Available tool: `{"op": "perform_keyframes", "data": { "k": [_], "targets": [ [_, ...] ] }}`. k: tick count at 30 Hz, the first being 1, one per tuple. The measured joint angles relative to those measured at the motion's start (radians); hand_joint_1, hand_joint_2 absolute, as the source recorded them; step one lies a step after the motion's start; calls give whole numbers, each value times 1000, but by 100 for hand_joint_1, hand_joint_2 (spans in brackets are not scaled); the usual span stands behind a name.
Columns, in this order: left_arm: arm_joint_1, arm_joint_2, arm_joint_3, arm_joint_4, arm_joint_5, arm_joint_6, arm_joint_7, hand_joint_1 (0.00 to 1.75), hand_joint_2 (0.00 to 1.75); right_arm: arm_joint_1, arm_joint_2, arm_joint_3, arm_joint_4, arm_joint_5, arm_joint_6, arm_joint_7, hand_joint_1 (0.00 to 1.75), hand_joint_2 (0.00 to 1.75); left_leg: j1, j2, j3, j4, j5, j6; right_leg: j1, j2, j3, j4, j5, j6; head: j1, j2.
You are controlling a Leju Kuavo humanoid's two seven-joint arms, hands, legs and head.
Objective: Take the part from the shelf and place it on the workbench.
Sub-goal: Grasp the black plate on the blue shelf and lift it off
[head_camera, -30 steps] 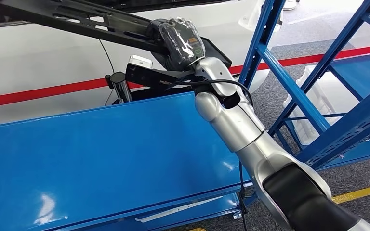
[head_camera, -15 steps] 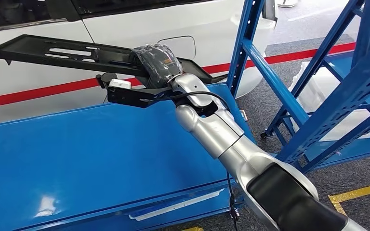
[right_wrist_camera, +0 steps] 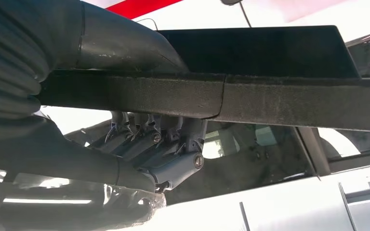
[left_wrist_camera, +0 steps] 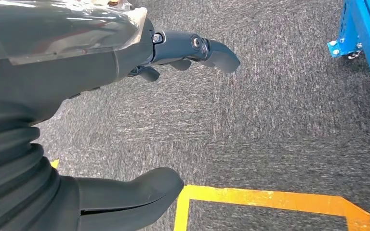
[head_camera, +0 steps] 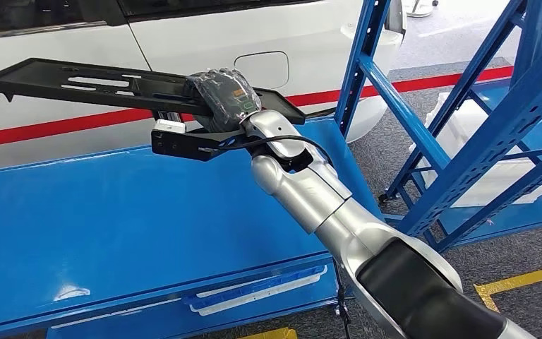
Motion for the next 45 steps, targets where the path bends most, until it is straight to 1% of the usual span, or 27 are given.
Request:
{"op": "perform_keyframes", "data": {
  "k": [1, 3, 5, 6, 8, 10, 11, 13, 15, 17, 19, 20, 21, 23, 25, 27, 30, 31, 33, 35, 36, 37, 39, 41, 42, 43, 45],
  "targets": [
    [0, -1, 0, 0, -1, 0, 0, 0, 175, -1, -1, -1, 0, -1, -2, 0, 175, 175, 2, 2, -5, -6, 9, 7, 1, 0, -14, 31, -24, -1, 1, 0],
    [0, -1, 0, 0, -4, 1, 0, 0, 175, -2, -2, -2, 0, -3, -5, 0, 175, 175, 1, 6, -21, -9, 25, 16, 0, -1, -60, 153, -98, -9, 2, 0],
    [0, -2, 0, 0, -5, 1, 0, 0, 175, 0, -5, -2, 0, -5, -6, 0, 175, 175, 0, 8, -40, -8, 38, 18, -2, -1, -89, 261, -145, -5, 3, 0],
    [0, -2, 0, 0, -6, 1, 0, 0, 175, 1, -6, -2, 0, -5, -6, 0, 175, 175, 0, 8, -48, -8, 44, 17, -2, -1, -78, 264, -145, 2, 3, 0],
    [0, -2, 0, 0, -7, 1, 0, 0, 175, 1, -7, -2, 0, -5, -6, 0, 175, 175, 0, 8, -62, -4, 54, 12, -3, -3, 3, 154, -111, 17, 3, 0],
    [-1, -3, 0, 0, -10, 1, 0, 0, 175, -3, -6, -2, -3, -6, -6, -1, 175, 175, -2, 9, -74, 2, 62, 3, -1, -4, 90, 18, -85, 17, 2, 0],
    [-1, -3, 0, 0, -11, 2, 0, 0, 175, -5, -5, -3, -6, -7, -6, -1, 175, 175, -3, 9, -79, 5, 66, -2, 2, -4, 109, -17, -80, 12, 2, 0],
    [0, -4, 0, 0, -12, 3, 0, 0, 175, -8, -4, -4, -12, -13, -6, -1, 175, 175, -4, 9, -84, 7, 76, -14, 7, -3, 105, -25, -73, 0, 2, 0],
    [0, -3, 1, 0, -12, 3, 1, 0, 175, -12, -3, -4, -19, -19, -4, 0, 175, 175, -1, 6, -94, 17, 66, -24, -4, -4, 97, -28, -62, -17, 1, 0],
    [1, -2, 2, 0, -12, 4, 2, 0, 175, -15, 0, -4, -25, -22, -1, 1, 175, 175, 4, 3, -122, 87, -2, -34, -12, -7, 85, -31, -46, -36, 0, 0],
    [1, -2, 6, 0, -12, 4, 2, 0, 175, -17, 2, -3, -29, -23, 2, 2, 175, 175, 7, 1, -161, 214, -88, -44, -10, -8, 68, -31, -32, -44, -1, 0],
    [1, -2, 7, 0, -12, 4, 2, 0, 175, -17, 2, -3, -29, -23, 3, 2, 175, 175, 9, 1, -172, 265, -109, -47, -9, -8, 60, -30, -26, -43, -1, 0],
    [1, -2, 9, 0, -12, 4, 2, 0, 175, -17, 1, -2, -29, -25, 4, 3, 175, 175, 11, 1, -169, 287, -110, -50, -9, -8, 52, -29, -20, -41, -1, 0],
    [1, -1, 10, 0, -12, 4, 2, 0, 175, -18, 1, -3, -30, -29, 5, 7, 175, 175, 16, 2, -109, 223, -69, -51, -10, -8, 38, -25, -11, -35, -1, 0],
    [0, -1, 10, 0, -13, 4, 1, 0, 175, -21, 0, -5, -34, -32, 5, 10, 175, 175, 18, -1, -18, 89, -37, -49, -8, -8, 26, -18, -4, -26, -1, 0],
    [-1, 0, 11, 0, -14, 4, -2, 0, 175, -28, -3, -6, -38, -32, 5, 14, 175, 175, 13, -5, 21, 21, -34, -42, -5, -8, 18, -15, 6, -11, 0, 0],
    [-1, -1, 13, 0, -14, 4, -6, 0, 175, -33, -11, -10, -39, -29, 5, 21, 175, 175, 6, -3, 10, 11, -16, -15, -3, -8, 6, -10, 10, 11, 1, 0],
    [-1, -1, 14, 0, -14, 4, -7, 0, 175, -34, -16, -12, -39, -29, 6, 22, 175, 175, 5, -1, 3, 8, -6, -3, -3, -8, -6, 10, -8, 10, 2, 0],
    [-1, 0, 14, 0, -14, 4, -9, 0, 175, -36, -24, -17, -40, -29, 6, 23, 175, 175, 3, 3, -20, 5, 14, 15, -5, -8, -49, 111, -82, 0, 4, 0],
    [-1, 0, 14, 0, -14, 4, -10, 0, 175, -34, -31, -20, -39, -29, 7, 24, 175, 175, 0, 4, -46, 6, 34, 21, -4, -8, -87, 244, -147, -2, 5, 0],
    [-1, 0, 14, 0, -14, 4, -10, 0, 175, -33, -35, -21, -39, -29, 7, 24, 175, 175, -1, 5, -59, 7, 43, 21, -4, -8, -89, 279, -155, 3, 5, 0],
    [-1, 0, 14, 0, -14, 4, -10, 0, 175, -32, -37, -21, -39, -29, 7, 24, 175, 175, -3, 5, -70, 7, 52, 20, -3, -8, -72, 277, -146, 10, 5, 0],
    [-1, -1, 14, 0, -14, 4, -10, 0, 175, -32, -40, -21, -40, -29, 7, 24, 175, 175, -5, 5, -89, 8, 70, 17, -1, -8, 13, 169, -106, 19, 5, 0],
    [-1, -1, 14, 0, -15, 4, -12, 0, 175, -34, -40, -22, -40, -32, 5, 23, 175, 175, -8, 4, -103, 8, 86, 8, 5, -8, 109, 23, -94, 13, 5, 0],
    [-1, -1, 14, 0, -16, 4, -13, 0, 175, -35, -41, -23, -39, -33, 4, 23, 175, 175, -9, 4, -106, 8, 94, 3, 9, -8, 135, -22, -96, 6, 5, 0],
    [-1, -1, 14, 0, -17, 5, -14, 0, 175, -35, -41, -24, -39, -34, 2, 22, 175, 175, -9, 4, -109, 7, 102, -3, 12, -7, 142, -41, -98, 0, 4, 0],
    [0, -1, 15, 0, -20, 7, -14, 0, 175, -35, -42, -26, -39, -35, -1, 20, 175, 175, -7, 3, -115, 6, 108, -15, 5, -8, 130, -46, -85, -14, 4, 0]
  ]
}}
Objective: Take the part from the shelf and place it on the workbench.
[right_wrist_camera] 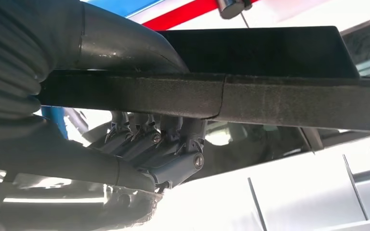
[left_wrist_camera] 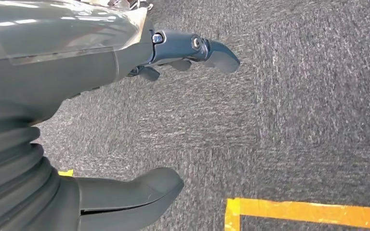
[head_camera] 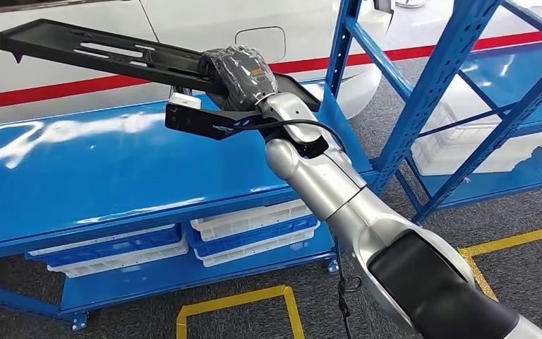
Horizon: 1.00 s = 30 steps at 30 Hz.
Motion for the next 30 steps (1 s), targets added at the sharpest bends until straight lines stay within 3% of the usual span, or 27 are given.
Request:
{"op": "perform_keyframes", "data": {
  "k": [1, 3, 5, 6, 7, 8, 10, 12, 14, 16, 18, 20, 21, 22, 23, 25, 27, 28, 29, 30],
  "targets": [
    [0, 0, 0, 0, -1, 1, 0, 0, 175, 0, 0, -1, 0, 0, -1, -1, 175, 175, 2, -2, -8, 13, -20, -6, -5, -1, -7, -2, 11, -11, -1, 0],
    [1, 2, 1, 0, -4, 3, 0, 0, 175, 0, 2, -2, 0, 0, -3, -2, 175, 175, 8, -5, -38, 96, -107, -18, -13, -3, -24, -4, 34, -27, -2, 0],
    [0, 3, 1, 0, -5, 3, 0, 0, 175, 2, 2, -2, 0, -1, -4, -2, 175, 175, 14, -5, -70, 228, -188, -30, -12, -4, -48, -2, 54, -31, -2, 0],
    [0, 3, 1, 0, -5, 3, 0, 0, 175, 5, 2, -2, 1, -1, -4, -2, 175, 175, 17, -5, -75, 273, -198, -36, -12, -4, -60, -1, 63, -28, -2, 0],
    [0, 4, 2, 0, -5, 3, 0, 0, 175, 7, 2, -2, 1, -1, -4, -2, 175, 175, 21, -5, -63, 286, -188, -40, -13, -4, -72, 2, 71, -25, -2, 0],
    [0, 5, 1, 0, -5, 3, 0, 0, 175, 8, 2, -2, 1, -1, -4, -2, 175, 175, 25, -4, -34, 263, -164, -43, -14, -4, -84, 6, 77, -20, -2, 0],
    [-1, 6, 1, 0, -6, 3, 0, 0, 175, 7, 2, -3, 0, -1, -4, -3, 175, 175, 32, -5, 64, 139, -131, -48, -15, -3, -106, 20, 86, -11, -3, 0],
    [-2, 6, 1, 0, -7, 3, 0, 0, 175, 5, 3, -5, -1, -1, -4, -3, 175, 175, 30, -9, 127, 40, -140, -45, -12, -3, -121, 32, 95, 2, -2, 0],
    [-3, 6, 1, 0, -7, 3, 0, 0, 175, 5, 3, -5, -1, -1, -4, -4, 175, 175, 21, -11, 127, 20, -142, -29, -8, -3, -129, 32, 108, 20, -1, 0],
    [-3, 6, 1, 0, -8, 3, 0, 0, 175, 4, 0, -6, 0, -1, -5, -4, 175, 175, 16, -7, 112, 15, -123, -1, -11, -3, -145, 44, 99, 30, -1, 0],
    [-3, 6, 2, 0, -8, 4, 0, 0, 175, 4, -4, -7, 0, -1, -5, -4, 175, 175, 15, -2, 89, 10, -100, 25, -14, -2, -183, 121, 33, 22, 1, 0],
    [-3, 7, 2, 0, -9, 5, 0, 0, 175, 4, -6, -8, 0, -1, -5, -4, 175, 175, 12, 0, 60, 10, -78, 34, -14, -1, -224, 253, -45, 15, 2, 0],
    [-3, 7, 2, 0, -10, 5, -1, 0, 175, 5, -7, -8, 0, -2, -5, -4, 175, 175, 11, 0, 45, 11, -67, 34, -14, -1, -232, 306, -62, 19, 2, 0],
    [-3, 6, 2, 0, -10, 6, -1, 0, 175, 6, -9, -8, 0, -3, -5, -4, 175, 175, 10, 0, 30, 11, -55, 33, -13, -1, -225, 330, -61, 26, 2, 0],
    [-3, 6, 2, 0, -10, 6, -2, 0, 175, 7, -10, -9, 0, -5, -5, -4, 175, 175, 9, 1, 15, 12, -44, 32, -12, -1, -200, 319, -44, 34, 2, 0],
    [-3, 6, 2, 0, -10, 6, -5, 0, 175, 6, -10, -10, 0, -10, -4, -5, 175, 175, 8, 0, -8, 12, -22, 26, -10, -1, -103, 205, -11, 39, 2, 0],
    [-3, 6, 2, 0, -9, 7, -9, 0, 175, 2, -8, -12, 0, -16, -5, -9, 175, 175, 6, 0, -21, 12, -2, 15, -1, -1, -5, 63, -20, 26, 2, 0],
    [-3, 6, 3, 0, -9, 8, -10, 0, 175, 0, -8, -14, 0, -19, -5, -12, 175, 175, 6, 1, -24, 10, 8, 10, 2, 0, 17, 22, -29, 19, 1, 0],
    [-2, 6, 3, 0, -9, 8, -11, 0, 175, -1, -8, -15, 1, -21, -5, -17, 175, 175, 6, 1, -25, 7, 18, 3, 6, 1, 20, 5, -31, 13, 1, 0],
    [-2, 6, 3, 0, -9, 9, -11, 0, 175, -1, -8, -17, 2, -24, -4, -20, 175, 175, 9, 1, -28, 4, 24, -3, -1, 0, 11, 6, -22, 6, 1, 0]
  ]
}}
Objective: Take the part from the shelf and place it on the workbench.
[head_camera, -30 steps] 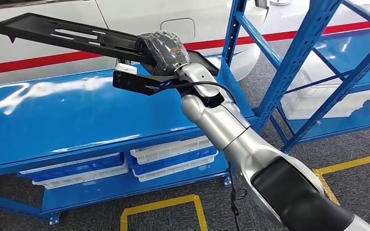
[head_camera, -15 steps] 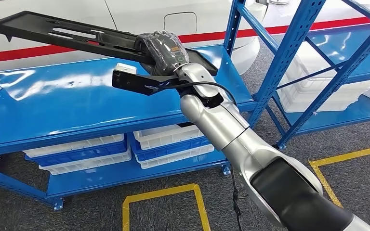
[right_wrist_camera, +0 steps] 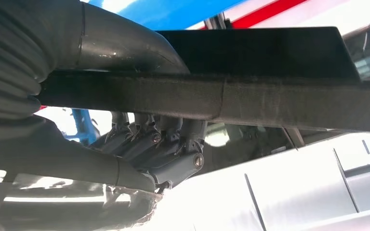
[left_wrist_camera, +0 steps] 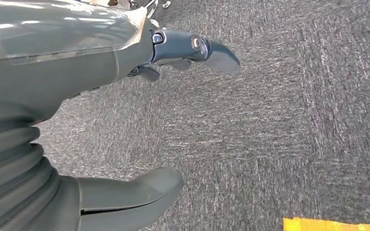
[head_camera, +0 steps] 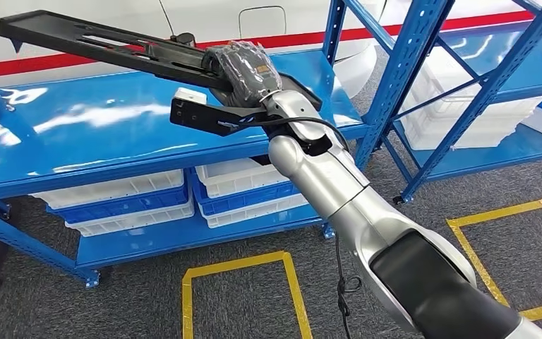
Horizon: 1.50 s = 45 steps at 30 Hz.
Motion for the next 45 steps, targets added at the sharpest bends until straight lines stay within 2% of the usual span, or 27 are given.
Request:
{"op": "perform_keyframes", "data": {
  "k": [2, 5, 6, 8, 10, 12, 13, 16, 17, 19, 21, 23, 24, 26, 27, 29, 31, 32, 34, 36, 37, 38, 39, 40, 42, 43, 45],
  "targets": [
    [1, 1, 0, 0, 0, 2, 0, 0, 175, -2, 0, -2, 3, -6, 1, -6, 175, 175, 4, -2, -14, 22, -33, -10, -10, -3, -12, -3, 21, -19, -1, 0],
    [2, 2, 0, 0, 1, 2, 0, 0, 175, -3, 2, -3, 6, -9, 1, -10, 175, 175, 9, -5, -62, 192, -176, -24, -12, -6, -46, -3, 59, -36, -4, 0],
    [2, 2, 0, 0, 1, 2, 0, 0, 175, -2, 2, -3, 8, -10, 1, -11, 175, 175, 11, -6, -72, 253, -201, -29, -12, -6, -61, -2, 70, -35, -4, 0],
    [2, 3, 1, 0, -1, 4, 0, 0, 175, 1, 2, -3, 12, -12, 2, -15, 175, 175, 15, -5, -51, 288, -186, -36, -12, -6, -87, 1, 89, -29, -4, 0],
    [1, 4, 1, 0, -3, 6, 0, 0, 175, 0, 2, -3, 14, -16, 3, -19, 175, 175, 22, -5, 36, 191, -148, -39, -13, -6, -112, 11, 103, -21, -4, 0],
    [-1, 4, 0, 0, -5, 8, 0, 0, 175, -4, 1, -3, 14, -20, 5, -22, 175, 175, 21, -7, 124, 67, -152, -36, -10, -6, -132, 24, 113, -9, -4, 0],
    [-2, 4, 0, 0, -6, 8, 0, 0, 175, -5, 1, -3, 15, -23, 6, -24, 175, 175, 18, -9, 142, 34, -162, -32, -7, -6, -139, 28, 118, -1, -3, 0],
    [-2, 4, 1, 0, -6, 13, 0, 0, 175, -6, -2, -3, 21, -28, 12, -28, 175, 175, 8, -7, 132, 16, -148, -2, -5, -6, -154, 31, 130, 21, -2, 0],
    [-2, 4, 1, 0, -6, 14, 0, 0, 175, -7, -4, -3, 25, -29, 14, -29, 175, 175, 7, -5, 123, 13, -137, 13, -6, -6, -166, 49, 114, 21, -1, 0],
    [-2, 4, 2, 0, -6, 16, 1, 0, 175, -7, -8, -3, 31, -30, 18, -32, 175, 175, 7, -1, 100, 10, -114, 32, -10, -4, -205, 140, 40, 11, 1, 0],
    [-2, 4, 6, 0, -5, 17, 3, 0, 175, -6, -10, -3, 36, -35, 20, -37, 175, 175, 6, 1, 72, 10, -92, 35, -10, -3, -240, 270, -30, 8, 4, 0],
    [-2, 4, 13, 0, -1, 19, 7, 0, 175, -6, -9, -3, 40, -45, 25, -43, 175, 175, 6, 3, 44, 11, -70, 32, -10, -3, -227, 320, -34, 22, 4, 0],
    [-2, 3, 17, 0, 2, 19, 8, 0, 175, -7, -9, -3, 41, -50, 28, -46, 175, 175, 6, 3, 31, 12, -60, 30, -10, -3, -194, 291, -15, 31, 4, 0],
    [-2, 3, 24, -1, 9, 19, 10, 0, 175, -13, -4, -3, 41, -59, 33, -51, 175, 175, 5, 3, 10, 13, -40, 21, -10, -3, -88, 155, 10, 37, 4, 0],
    [-2, 2, 28, -1, 12, 19, 10, 0, 175, -17, 0, -3, 41, -63, 36, -53, 175, 175, 4, 4, 3, 13, -31, 15, -7, -2, -43, 88, 9, 33, 3, 0],
    [-1, 2, 35, -1, 22, 20, 7, 0, 175, -24, 7, -3, 42, -71, 42, -59, 175, 175, 1, 4, -3, 9, -11, 4, -1, 1, -5, 17, -2, 20, 2, 0],
    [-4, 2, 48, -2, 45, 20, -14, 0, 175, -27, 11, -3, 45, -80, 53, -73, 175, 175, 4, 3, -7, 6, 0, -7, -6, 0, -17, 14, 10, 6, 1, 0],
    [-13, 1, 57, -2, 60, 20, -24, 0, 175, -30, 18, -3, 49, -84, 61, -83, 175, 175, 6, 1, -14, 17, -17, -12, -10, -1, -23, 14, 20, -5, 0, 0],
    [-57, -2, 72, -5, 74, 20, -10, 0, 175, -39, 47, -2, 63, -86, 73, -99, 175, 175, 9, -1, -45, 95, -98, -21, -17, -4, -41, 13, 43, -26, -3, 0],
    [-119, -6, 80, -14, 67, 20, 35, 0, 175, -49, 83, 4, 79, -84, 77, -101, 175, 175, 10, -2, -81, 230, -182, -29, -13, -7, -68, 15, 65, -35, -5, 0],
    [-145, -9, 84, -20, 64, 20, 46, 0, 175, -52, 97, 9, 86, -82, 79, -102, 175, 175, 11, -2, -87, 280, -197, -32, -11, -9, -80, 15, 74, -35, -5, 0],
    [-163, -11, 90, -26, 66, 20, 48, 0, 175, -55, 108, 14, 93, -82, 81, -102, 175, 175, 11, -2, -76, 298, -193, -34, -10, -10, -91, 16, 83, -34, -5, 0],
    [-174, -12, 97, -32, 69, 20, 44, 0, 175, -57, 115, 18, 97, -82, 83, -103, 175, 175, 12, -2, -48, 280, -174, -34, -9, -10, -100, 17, 89, -32, -5, 0],
    [-180, -13, 105, -37, 75, 20, 36, 0, 175, -60, 121, 21, 102, -83, 85, -104, 175, 175, 14, -2, -1, 227, -152, -34, -10, -9, -107, 19, 95, -29, -6, 0],
    [-183, -14, 123, -45, 84, 20, 20, 0, 175, -70, 128, 23, 110, -87, 87, -111, 175, 175, 13, -5, 92, 98, -137, -31, -6, -5, -124, 25, 105, -19, -5, 0],
    [-183, -15, 133, -48, 87, 20, 11, 0, 175, -74, 131, 23, 114, -91, 88, -115, 175, 175, 11, -7, 119, 53, -139, -27, -4, -4, -130, 27, 111, -12, -5, 0],
    [-183, -15, 150, -52, 90, 20, -6, 0, 175, -77, 138, 24, 122, -99, 86, -126, 175, 175, 5, -10, 124, 27, -139, -17, -2, -4, -138, 26, 124, 7, -4, 0]
  ]
}}
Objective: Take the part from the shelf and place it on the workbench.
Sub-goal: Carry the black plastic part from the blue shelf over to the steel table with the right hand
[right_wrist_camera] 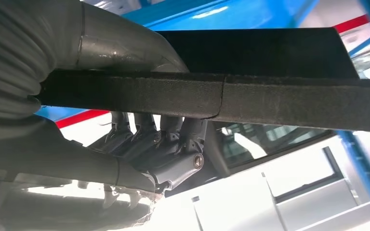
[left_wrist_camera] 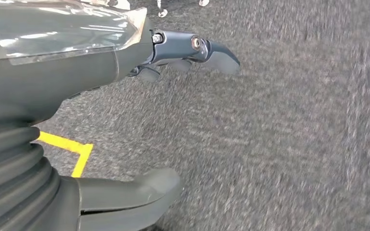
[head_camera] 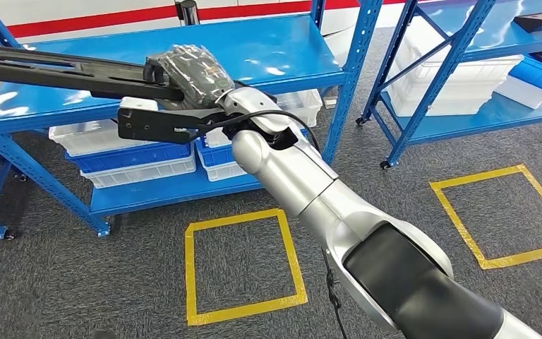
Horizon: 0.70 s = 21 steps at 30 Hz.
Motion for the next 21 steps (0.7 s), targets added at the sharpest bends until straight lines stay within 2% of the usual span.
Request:
{"op": "perform_keyframes", "data": {
  "k": [2, 3, 5, 6, 7, 8, 9, 10, 12, 13, 15, 17, 18, 19, 21],
  "targets": [
    [-1, 0, 16, -1, -1, -35, -14, 0, 175, 0, 2, -3, 11, -10, -6, -9, 175, 175, 0, 3, -7, -13, 12, 19, 1, 0, -14, 10, -9, 11, 1, 0],
    [-1, 1, 23, -2, -5, -83, -19, 0, 175, 0, 1, -6, 16, -15, -9, -13, 175, 175, 1, 5, -12, -19, 19, 30, 0, 0, -28, 36, -30, 10, 2, 0],
    [0, 5, 35, -5, -15, -233, -25, 0, 175, 3, -4, -13, 23, -24, -19, -18, 175, 175, 1, 6, -29, -24, 35, 47, -1, 1, -74, 150, -100, 3, 6, 0],
    [0, 9, 39, -7, -21, -294, -27, 0, 175, 6, -9, -17, 25, -27, -22, -20, 175, 175, 0, 6, -39, -24, 42, 51, -2, 1, -96, 220, -132, 2, 7, 0],
    [1, 12, 44, -8, -26, -358, -28, 0, 175, 11, -14, -21, 27, -30, -24, -21, 175, 175, -1, 6, -48, -24, 48, 51, -2, 1, -109, 274, -152, 4, 8, 0],
    [3, 15, 47, -8, -30, -412, -28, 0, 175, 17, -18, -25, 27, -32, -25, -21, 175, 175, -1, 6, -55, -23, 55, 51, -2, 1, -106, 294, -157, 9, 8, 0],
    [4, 19, 50, -9, -33, -460, -28, 0, 175, 22, -23, -28, 28, -33, -25, -21, 175, 175, -2, 5, -62, -23, 61, 50, -2, 1, -82, 273, -146, 15, 8, 0],
    [5, 23, 52, -10, -37, -501, -27, 0, 175, 25, -26, -31, 28, -33, -25, -22, 175, 175, -3, 5, -67, -23, 66, 48, -2, 1, -39, 212, -126, 20, 8, 0],
    [4, 28, 53, -10, -49, -546, -22, 0, 175, 27, -28, -34, 26, -33, -26, -23, 175, 175, -5, 6, -76, -23, 76, 40, 2, 1, 55, 60, -96, 20, 7, 0],
    [3, 29, 53, -10, -58, -556, -18, 0, 175, 29, -29, -36, 23, -33, -28, -23, 175, 175, -6, 7, -79, -24, 82, 36, 5, 1, 85, 10, -88, 16, 8, 0],
    [2, 32, 53, -10, -72, -559, -8, 0, 175, 36, -33, -41, 15, -34, -32, -23, 175, 175, -7, 7, -82, -28, 97, 25, 13, 1, 99, -18, -84, 6, 7, 0],
    [1, 36, 53, -10, -84, -559, -1, 0, 175, 46, -38, -48, 8, -34, -36, -23, 175, 175, -7, 6, -89, -27, 94, 15, 1, -2, 92, -25, -68, -9, 6, 0],
    [1, 38, 53, -10, -90, -559, 2, 0, 175, 51, -41, -52, 2, -33, -38, -22, 175, 175, -7, 5, -100, -8, 71, 11, -5, -4, 86, -29, -58, -20, 6, 0],
    [0, 41, 51, -10, -99, -559, 5, 0, 175, 56, -43, -56, -5, -31, -40, -21, 175, 175, -6, 5, -115, 30, 33, 7, -11, -6, 80, -33, -49, -30, 4, 0],
    [-1, 43, 45, -10, -118, -559, 13, 0, 175, 73, -50, -65, -26, -26, -47, -17, 175, 175, -2, 4, -152, 157, -58, -3, -10, -8, 63, -32, -34, -42, 3, 0]
  ]
}}
